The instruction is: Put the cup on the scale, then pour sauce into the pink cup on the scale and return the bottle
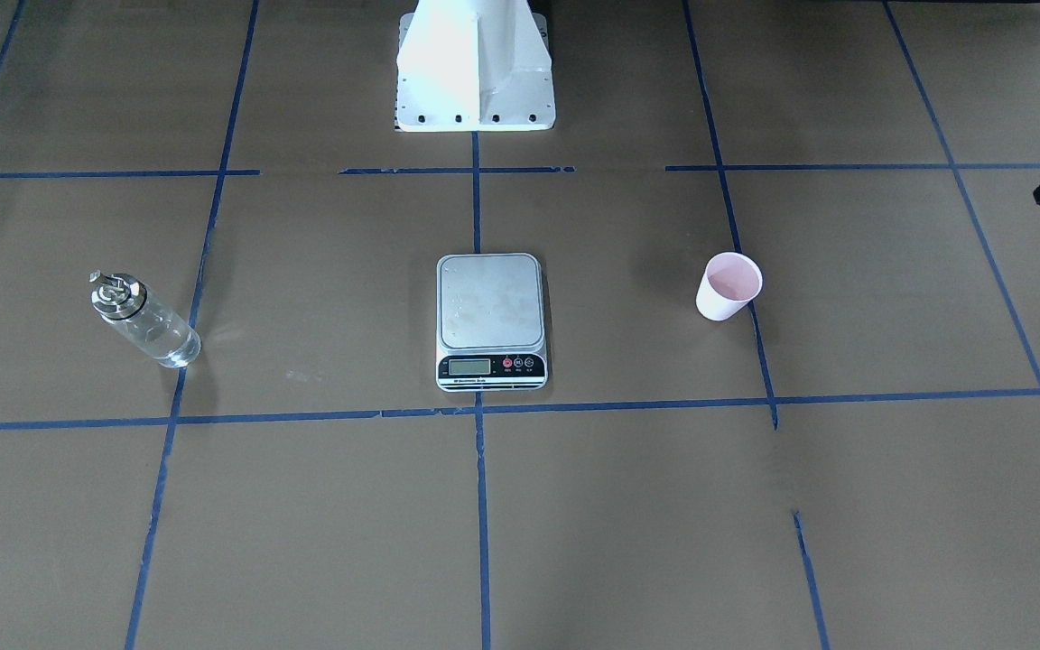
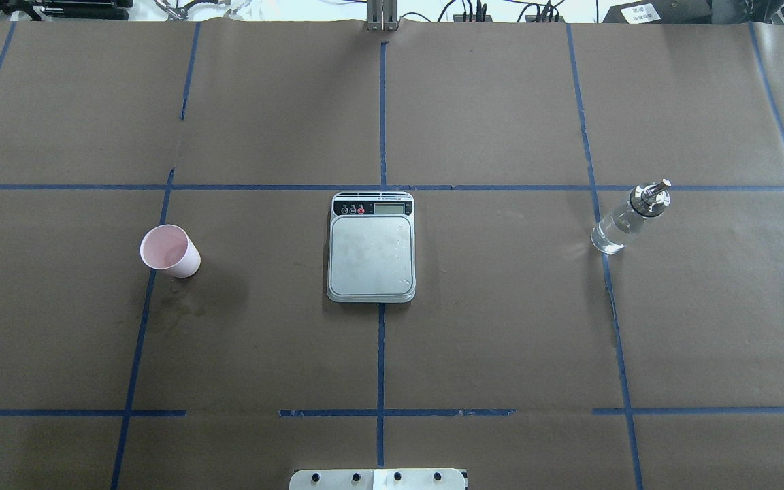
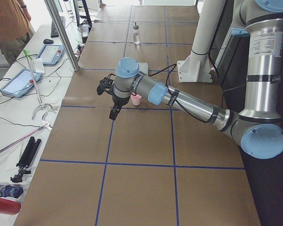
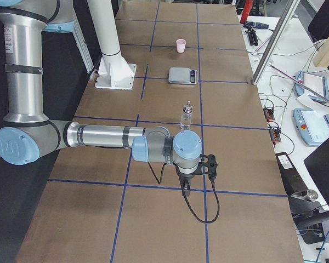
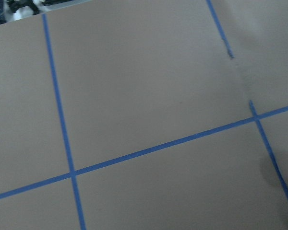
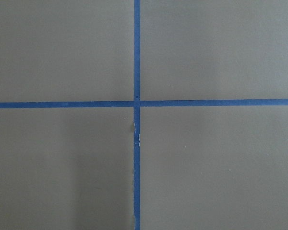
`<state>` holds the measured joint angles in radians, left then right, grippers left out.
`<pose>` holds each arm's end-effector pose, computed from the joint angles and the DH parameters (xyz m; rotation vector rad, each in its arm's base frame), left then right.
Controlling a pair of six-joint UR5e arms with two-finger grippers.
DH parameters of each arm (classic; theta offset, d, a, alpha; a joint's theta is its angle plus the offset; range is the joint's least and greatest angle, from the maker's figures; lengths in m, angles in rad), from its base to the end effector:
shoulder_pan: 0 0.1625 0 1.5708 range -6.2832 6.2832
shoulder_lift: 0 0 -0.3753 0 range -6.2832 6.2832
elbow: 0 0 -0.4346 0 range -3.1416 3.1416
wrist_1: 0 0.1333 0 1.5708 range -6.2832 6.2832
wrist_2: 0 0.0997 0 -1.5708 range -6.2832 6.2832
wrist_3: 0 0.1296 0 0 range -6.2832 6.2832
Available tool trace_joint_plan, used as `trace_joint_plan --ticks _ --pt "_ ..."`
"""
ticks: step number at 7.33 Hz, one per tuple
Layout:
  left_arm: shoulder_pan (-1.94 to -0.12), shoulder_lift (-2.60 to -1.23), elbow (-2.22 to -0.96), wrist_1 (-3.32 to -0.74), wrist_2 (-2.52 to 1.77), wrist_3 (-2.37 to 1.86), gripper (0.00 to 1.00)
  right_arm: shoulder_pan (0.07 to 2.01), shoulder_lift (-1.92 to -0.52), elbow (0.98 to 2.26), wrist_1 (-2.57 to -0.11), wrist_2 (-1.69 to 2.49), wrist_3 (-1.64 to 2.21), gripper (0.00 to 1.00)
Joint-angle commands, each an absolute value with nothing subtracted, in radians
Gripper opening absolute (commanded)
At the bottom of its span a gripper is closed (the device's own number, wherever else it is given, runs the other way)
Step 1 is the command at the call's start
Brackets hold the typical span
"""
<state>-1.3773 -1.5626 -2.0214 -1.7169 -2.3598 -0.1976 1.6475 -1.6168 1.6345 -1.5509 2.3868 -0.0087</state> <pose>0.0601 -0.5215 0.3723 0.3979 0.8592 0.2282 0.0786 -0.5157 0.6147 0.0703 -0.8137 0.0488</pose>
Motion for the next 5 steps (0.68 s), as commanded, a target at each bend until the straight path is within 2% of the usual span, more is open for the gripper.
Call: trace_joint_plan --ticks 1,3,5 --pt "-1.271 -1.598 -2.016 -1.726 -2.449 -0.347 1.0 1.647 -1.617 1.634 -1.551 2.39 -0.009 1.0" --pt "-1.096 -1.675 -2.02 -1.744 -2.316 -0.773 1.0 1.647 -1.615 1.635 -1.551 2.39 -0.009 1.0" --pt "-0.924 -1.695 -2.016 -1.773 -2.133 -1.092 1.0 1.647 -1.612 1.637 -1.551 2.388 -0.009 1.0"
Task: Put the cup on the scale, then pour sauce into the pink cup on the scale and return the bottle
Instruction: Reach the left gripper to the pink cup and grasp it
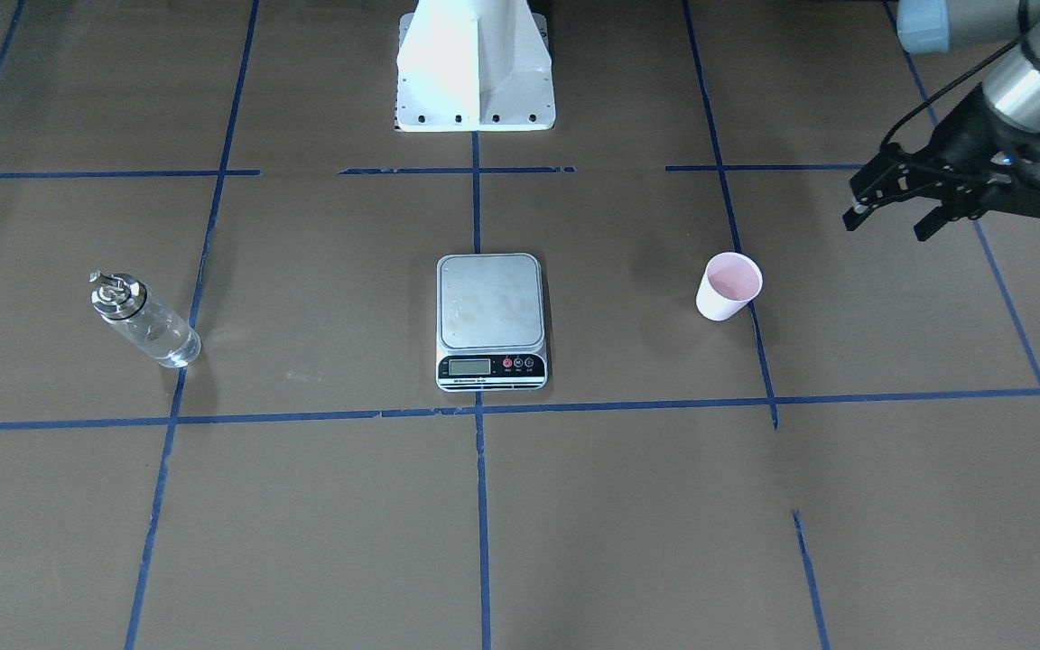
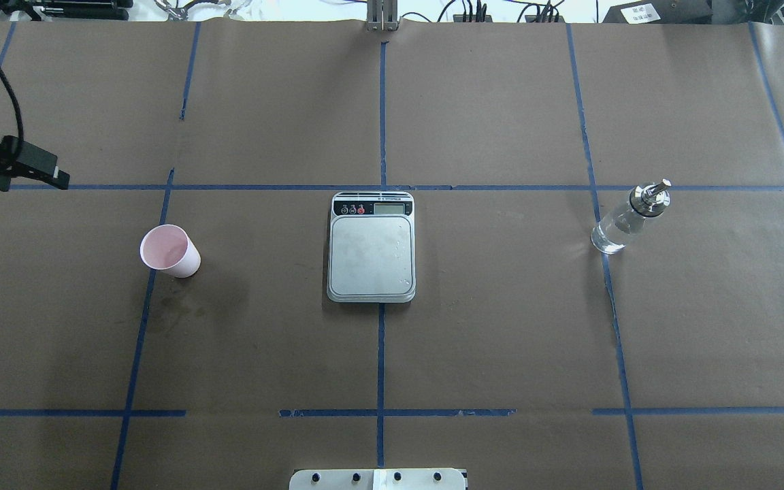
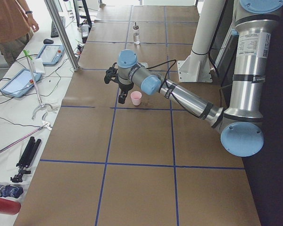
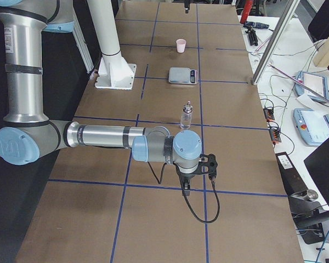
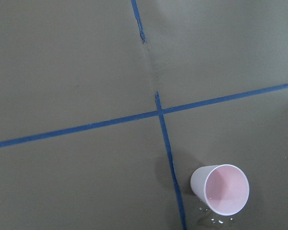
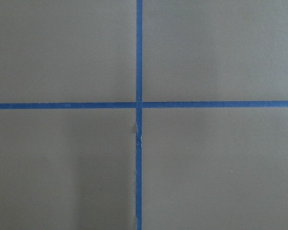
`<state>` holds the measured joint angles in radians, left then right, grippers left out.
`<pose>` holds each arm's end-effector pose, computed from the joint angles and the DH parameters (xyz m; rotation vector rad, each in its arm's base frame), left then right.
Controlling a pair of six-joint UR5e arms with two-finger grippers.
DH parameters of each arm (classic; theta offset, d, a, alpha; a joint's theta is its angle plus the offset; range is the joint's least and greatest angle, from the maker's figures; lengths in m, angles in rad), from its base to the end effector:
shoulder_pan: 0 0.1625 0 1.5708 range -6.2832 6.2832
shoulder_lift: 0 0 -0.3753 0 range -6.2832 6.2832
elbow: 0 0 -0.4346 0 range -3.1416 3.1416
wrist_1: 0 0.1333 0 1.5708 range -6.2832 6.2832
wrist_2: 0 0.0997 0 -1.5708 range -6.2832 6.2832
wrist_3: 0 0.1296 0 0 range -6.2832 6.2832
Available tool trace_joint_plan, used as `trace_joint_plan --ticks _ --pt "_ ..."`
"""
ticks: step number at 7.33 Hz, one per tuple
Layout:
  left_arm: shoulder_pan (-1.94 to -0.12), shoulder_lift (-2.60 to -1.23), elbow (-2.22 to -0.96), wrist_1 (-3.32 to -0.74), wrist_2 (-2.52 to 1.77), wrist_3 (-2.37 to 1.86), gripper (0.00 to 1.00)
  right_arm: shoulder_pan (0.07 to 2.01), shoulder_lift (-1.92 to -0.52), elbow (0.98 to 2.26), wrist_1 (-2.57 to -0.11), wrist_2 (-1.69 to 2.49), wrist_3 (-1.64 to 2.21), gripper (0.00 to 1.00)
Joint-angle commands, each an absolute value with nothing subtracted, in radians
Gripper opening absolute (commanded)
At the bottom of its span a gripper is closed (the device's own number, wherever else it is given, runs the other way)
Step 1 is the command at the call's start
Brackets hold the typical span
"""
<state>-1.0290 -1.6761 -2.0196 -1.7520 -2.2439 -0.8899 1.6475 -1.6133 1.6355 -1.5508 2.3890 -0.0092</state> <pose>0.2391 -0.4991 0.3153 0.1117 0.9459 -0.0740 0.0786 -0.5174 0.6121 0.0749 -0.8157 0.0464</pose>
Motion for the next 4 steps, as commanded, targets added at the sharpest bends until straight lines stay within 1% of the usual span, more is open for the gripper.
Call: trace_joint_plan --ticks 1,2,4 --pt "-0.854 -1.695 -2.011 -1.788 -2.055 -1.203 1.0 1.647 -1.612 1.637 -1.551 2.39 -0.009 1.0" --pt "-0.812 -1.695 -2.008 -1.789 -2.022 -1.235 1.0 1.647 -1.612 1.638 -1.551 2.387 -0.009 1.0" --pt "-0.772 -1.704 -1.961 -1.79 -2.017 -1.236 1.0 1.647 -1.612 1.643 -1.551 2.384 -0.011 1.0"
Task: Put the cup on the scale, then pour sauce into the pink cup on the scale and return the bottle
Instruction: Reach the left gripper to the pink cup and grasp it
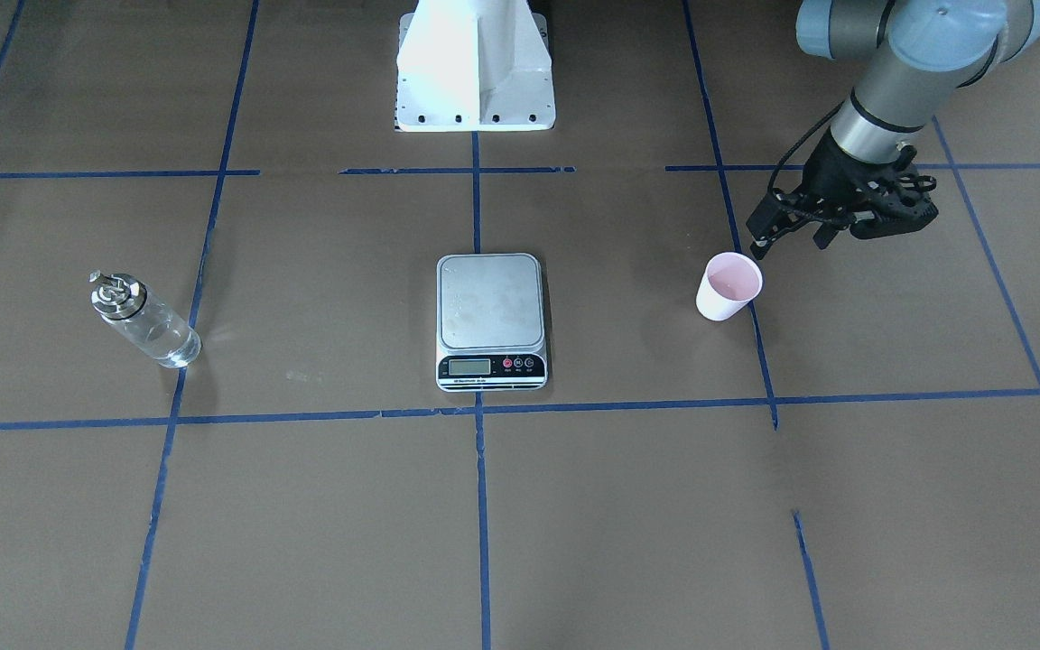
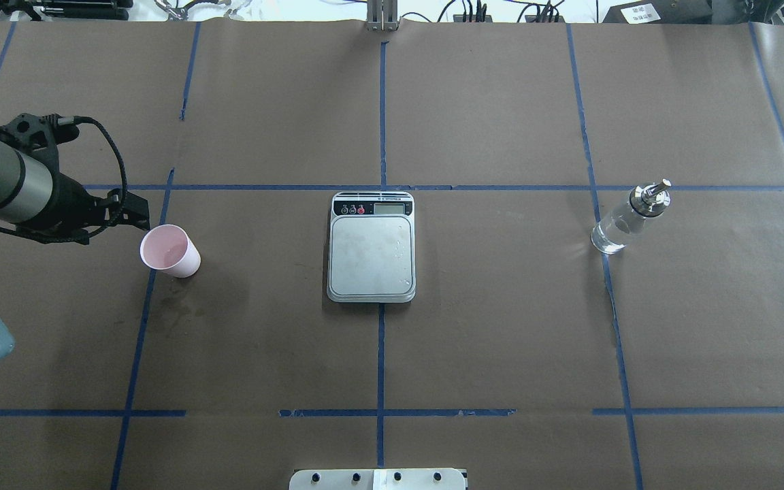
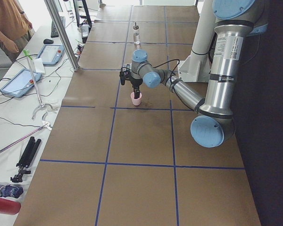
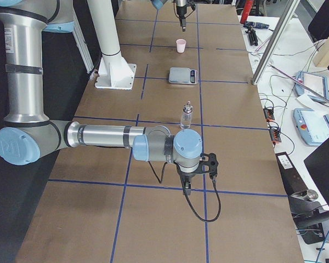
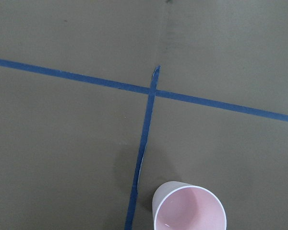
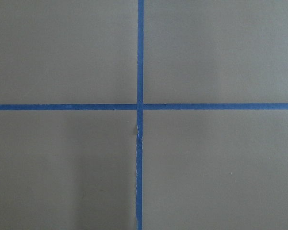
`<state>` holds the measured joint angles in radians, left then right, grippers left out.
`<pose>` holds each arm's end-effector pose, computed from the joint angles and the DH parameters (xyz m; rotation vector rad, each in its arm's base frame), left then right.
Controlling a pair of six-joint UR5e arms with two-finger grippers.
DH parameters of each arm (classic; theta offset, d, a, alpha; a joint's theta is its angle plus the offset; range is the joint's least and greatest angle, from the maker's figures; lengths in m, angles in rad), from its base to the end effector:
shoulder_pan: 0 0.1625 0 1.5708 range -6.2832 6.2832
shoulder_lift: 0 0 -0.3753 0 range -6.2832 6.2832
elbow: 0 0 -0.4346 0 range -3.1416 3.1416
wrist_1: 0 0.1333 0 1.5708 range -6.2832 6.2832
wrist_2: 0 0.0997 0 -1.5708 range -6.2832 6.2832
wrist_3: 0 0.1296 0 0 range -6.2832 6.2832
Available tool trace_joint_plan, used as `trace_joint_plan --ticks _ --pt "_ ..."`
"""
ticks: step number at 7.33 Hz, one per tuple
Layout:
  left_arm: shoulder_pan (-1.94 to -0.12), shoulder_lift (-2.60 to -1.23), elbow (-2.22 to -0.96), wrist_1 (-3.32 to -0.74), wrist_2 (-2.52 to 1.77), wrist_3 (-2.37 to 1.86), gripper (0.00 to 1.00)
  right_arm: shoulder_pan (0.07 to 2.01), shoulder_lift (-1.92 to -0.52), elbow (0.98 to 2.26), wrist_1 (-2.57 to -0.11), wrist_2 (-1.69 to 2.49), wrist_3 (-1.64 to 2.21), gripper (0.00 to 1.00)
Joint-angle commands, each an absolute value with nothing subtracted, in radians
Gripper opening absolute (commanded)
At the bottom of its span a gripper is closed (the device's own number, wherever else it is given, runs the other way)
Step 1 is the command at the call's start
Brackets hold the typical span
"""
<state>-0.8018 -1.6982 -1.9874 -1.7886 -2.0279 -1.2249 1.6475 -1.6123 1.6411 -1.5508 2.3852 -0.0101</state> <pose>0.3431 -0.4639 0.3252 0.0413 0.8656 -0.2531 0.0790 -0.5182 0.6089 0.0814 -0.8115 0.0430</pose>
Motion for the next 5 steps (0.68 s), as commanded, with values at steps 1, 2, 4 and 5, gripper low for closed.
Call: trace_joint_plan --ticks 1,2,4,5 --pt "-0.766 -1.709 -1.932 -1.804 -2.017 -1.233 1.0 1.647 -1.612 1.644 -1.551 2.385 -0.011 1.0" --pt "-0.758 -1.709 -1.909 -1.834 -2.019 -1.232 1.0 1.647 -1.612 1.644 -1.551 2.384 -0.011 1.0" --pt "-0.758 -1.727 -1.878 -1.839 -2.017 -1.229 1.0 1.647 -1.612 1.661 -1.551 2.382 -0.011 1.0" --pt "-0.758 -1.73 -1.872 -1.841 -2.017 -1.229 1.0 1.647 -1.614 1.667 -1.551 2.381 -0.011 1.0"
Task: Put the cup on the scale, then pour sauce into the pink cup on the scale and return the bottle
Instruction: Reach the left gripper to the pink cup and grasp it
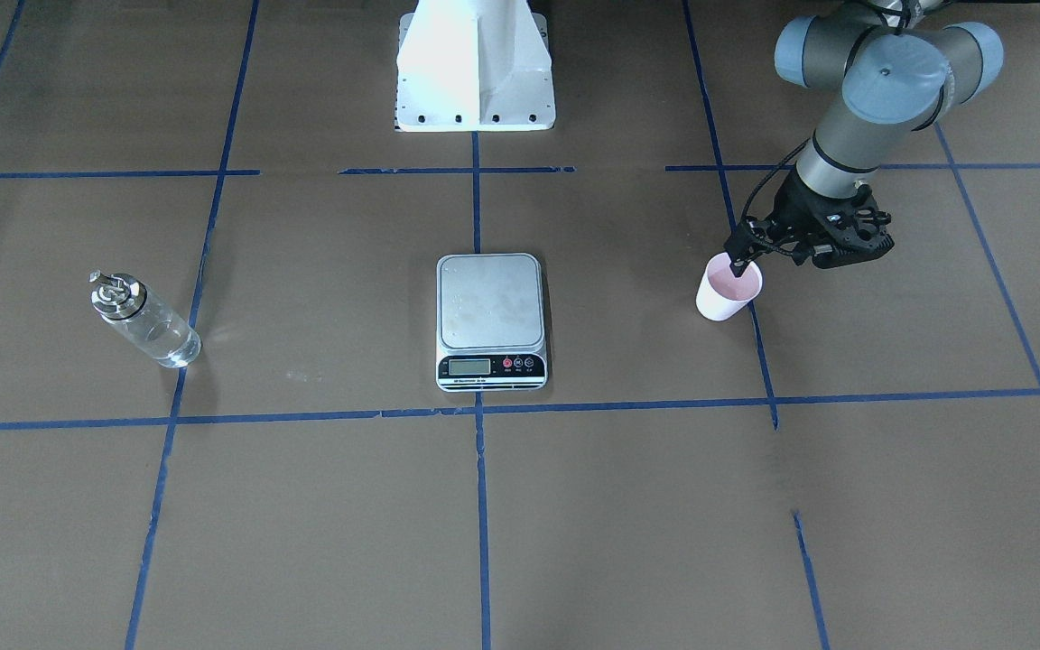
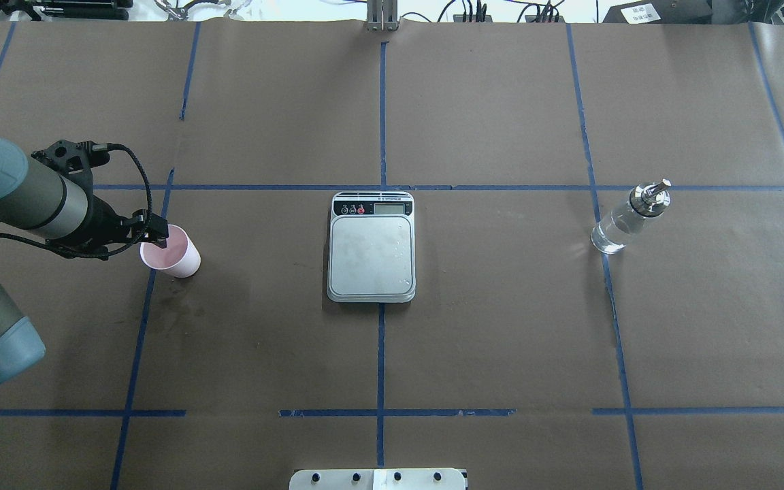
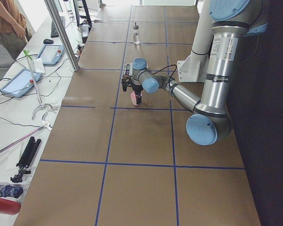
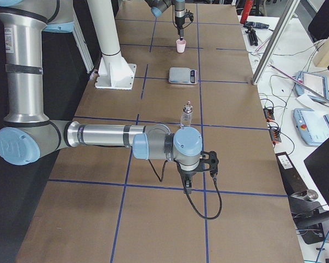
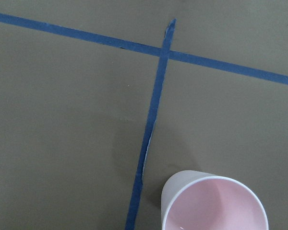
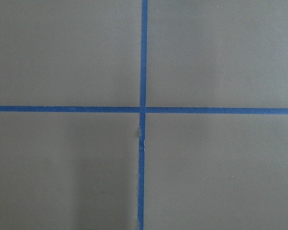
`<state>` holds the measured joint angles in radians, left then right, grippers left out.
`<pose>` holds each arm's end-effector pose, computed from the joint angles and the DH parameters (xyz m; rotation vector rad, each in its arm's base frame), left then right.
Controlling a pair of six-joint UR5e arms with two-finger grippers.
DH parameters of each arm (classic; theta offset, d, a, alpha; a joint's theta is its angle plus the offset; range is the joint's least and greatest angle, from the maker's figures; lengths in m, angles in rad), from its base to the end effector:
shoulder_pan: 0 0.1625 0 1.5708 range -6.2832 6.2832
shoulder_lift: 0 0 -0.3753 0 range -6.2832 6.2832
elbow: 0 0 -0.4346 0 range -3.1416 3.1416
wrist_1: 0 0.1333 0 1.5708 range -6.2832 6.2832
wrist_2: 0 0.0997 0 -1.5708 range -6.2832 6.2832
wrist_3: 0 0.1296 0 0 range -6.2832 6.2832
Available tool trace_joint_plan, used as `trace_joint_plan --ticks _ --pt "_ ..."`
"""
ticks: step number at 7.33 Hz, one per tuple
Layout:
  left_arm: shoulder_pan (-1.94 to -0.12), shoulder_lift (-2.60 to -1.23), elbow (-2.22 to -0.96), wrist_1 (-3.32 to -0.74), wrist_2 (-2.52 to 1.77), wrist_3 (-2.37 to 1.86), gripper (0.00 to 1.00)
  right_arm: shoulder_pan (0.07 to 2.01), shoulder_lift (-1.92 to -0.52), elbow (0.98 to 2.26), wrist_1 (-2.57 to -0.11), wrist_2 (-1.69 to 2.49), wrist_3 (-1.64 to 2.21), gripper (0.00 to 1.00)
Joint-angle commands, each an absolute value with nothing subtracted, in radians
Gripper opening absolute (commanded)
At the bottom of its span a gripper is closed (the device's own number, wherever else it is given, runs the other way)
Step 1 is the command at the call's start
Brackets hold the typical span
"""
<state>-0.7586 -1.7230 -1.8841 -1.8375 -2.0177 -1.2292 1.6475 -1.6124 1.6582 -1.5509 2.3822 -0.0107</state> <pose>0.3805 -0.4671 0.3586 0.0126 0.8376 -0.2288 0.0793 -0.5193 0.6001 0.0974 -0.8076 0.0357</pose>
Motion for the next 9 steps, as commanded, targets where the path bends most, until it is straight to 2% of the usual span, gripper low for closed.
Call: trace_joint_plan --ticks 1,2,3,5,6,7,9 --pt "-0.74 -1.73 -1.868 -1.839 -2.017 -1.229 1.0 1.647 -1.614 1.667 -1.551 2.379 -0.011 1.0" --pt "-0.711 -1.73 -1.858 -1.838 -2.017 -1.229 0.99 1.647 -1.614 1.667 -1.552 2.376 -0.011 1.0" --pt "-0.697 -1.732 -1.856 -1.836 -2.017 -1.23 0.92 1.647 -1.614 1.667 -1.552 2.376 -0.011 1.0" --pt "-0.696 -1.736 -1.858 -1.835 -2.019 -1.229 0.36 1.647 -1.614 1.667 -1.552 2.375 -0.011 1.0" --pt "-0.698 -1.741 -1.859 -1.835 -2.02 -1.229 0.15 1.647 -1.614 1.667 -1.552 2.376 -0.011 1.0" --pt "-0.699 -1.74 -1.867 -1.833 -2.022 -1.229 0.0 1.647 -1.614 1.67 -1.552 2.376 -0.011 1.0" --pt "-0.706 -1.741 -1.917 -1.824 -2.026 -1.235 0.0 1.647 -1.614 1.671 -1.552 2.376 -0.011 1.0"
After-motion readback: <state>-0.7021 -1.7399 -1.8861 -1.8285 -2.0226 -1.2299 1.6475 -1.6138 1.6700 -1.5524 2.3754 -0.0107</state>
